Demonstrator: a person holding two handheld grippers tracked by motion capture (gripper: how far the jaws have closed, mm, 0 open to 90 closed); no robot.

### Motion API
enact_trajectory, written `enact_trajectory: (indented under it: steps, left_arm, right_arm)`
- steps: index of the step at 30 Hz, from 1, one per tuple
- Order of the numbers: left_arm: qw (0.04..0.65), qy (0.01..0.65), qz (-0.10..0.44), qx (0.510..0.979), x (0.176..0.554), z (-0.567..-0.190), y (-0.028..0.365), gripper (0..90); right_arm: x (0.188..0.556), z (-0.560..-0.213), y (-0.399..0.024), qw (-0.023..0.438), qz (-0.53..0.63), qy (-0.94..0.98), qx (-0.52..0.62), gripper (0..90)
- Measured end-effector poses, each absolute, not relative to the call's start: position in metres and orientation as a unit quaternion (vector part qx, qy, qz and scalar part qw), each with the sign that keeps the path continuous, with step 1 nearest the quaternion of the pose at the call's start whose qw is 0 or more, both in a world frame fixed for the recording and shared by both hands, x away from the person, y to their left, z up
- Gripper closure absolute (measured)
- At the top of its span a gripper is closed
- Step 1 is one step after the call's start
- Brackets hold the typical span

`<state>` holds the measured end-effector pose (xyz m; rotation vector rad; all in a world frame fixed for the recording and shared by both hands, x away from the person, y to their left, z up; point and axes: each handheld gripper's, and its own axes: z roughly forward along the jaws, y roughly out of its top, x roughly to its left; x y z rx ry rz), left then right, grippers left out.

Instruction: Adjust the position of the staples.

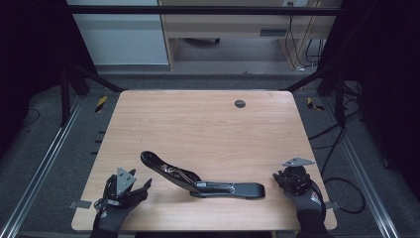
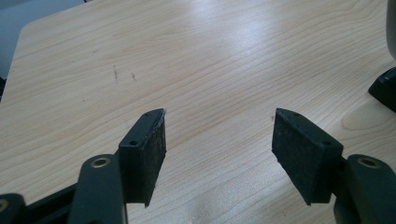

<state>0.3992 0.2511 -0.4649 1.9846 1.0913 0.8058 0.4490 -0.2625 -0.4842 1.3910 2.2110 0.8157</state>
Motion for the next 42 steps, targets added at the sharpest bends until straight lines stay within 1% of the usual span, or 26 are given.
enact_trajectory:
  steps: [6, 9, 19, 21, 26, 34, 42]
  left_arm:
    - [0.361, 0.423, 0.312, 0.770, 0.400, -0.465, 0.251, 34.5]
    - [0.361, 0.423, 0.311, 0.770, 0.400, -0.465, 0.251, 34.5]
    - [0.359, 0.423, 0.310, 0.772, 0.400, -0.465, 0.251, 34.5]
    - [0.359, 0.422, 0.311, 0.773, 0.400, -0.465, 0.251, 34.5]
    - [0.359, 0.423, 0.311, 0.772, 0.400, -0.465, 0.251, 34.5]
    - [0.358, 0.423, 0.310, 0.773, 0.400, -0.465, 0.251, 34.5]
    - [0.359, 0.423, 0.310, 0.772, 0.400, -0.465, 0.251, 34.5]
  right_arm:
    - [0.453, -0.472, -0.258, 0.207, 0.285, 0.795, 0.494, 69.1]
    - [0.460, -0.468, -0.255, 0.196, 0.264, 0.804, 0.496, 67.8]
    - [0.465, -0.471, -0.253, 0.179, 0.244, 0.811, 0.500, 70.7]
    - [0.465, -0.473, -0.254, 0.182, 0.240, 0.814, 0.496, 71.1]
    - [0.466, -0.476, -0.253, 0.168, 0.236, 0.815, 0.502, 73.2]
    - [0.468, -0.479, -0.253, 0.165, 0.229, 0.818, 0.501, 77.4]
    - [0.467, -0.474, -0.255, 0.169, 0.240, 0.818, 0.495, 77.7]
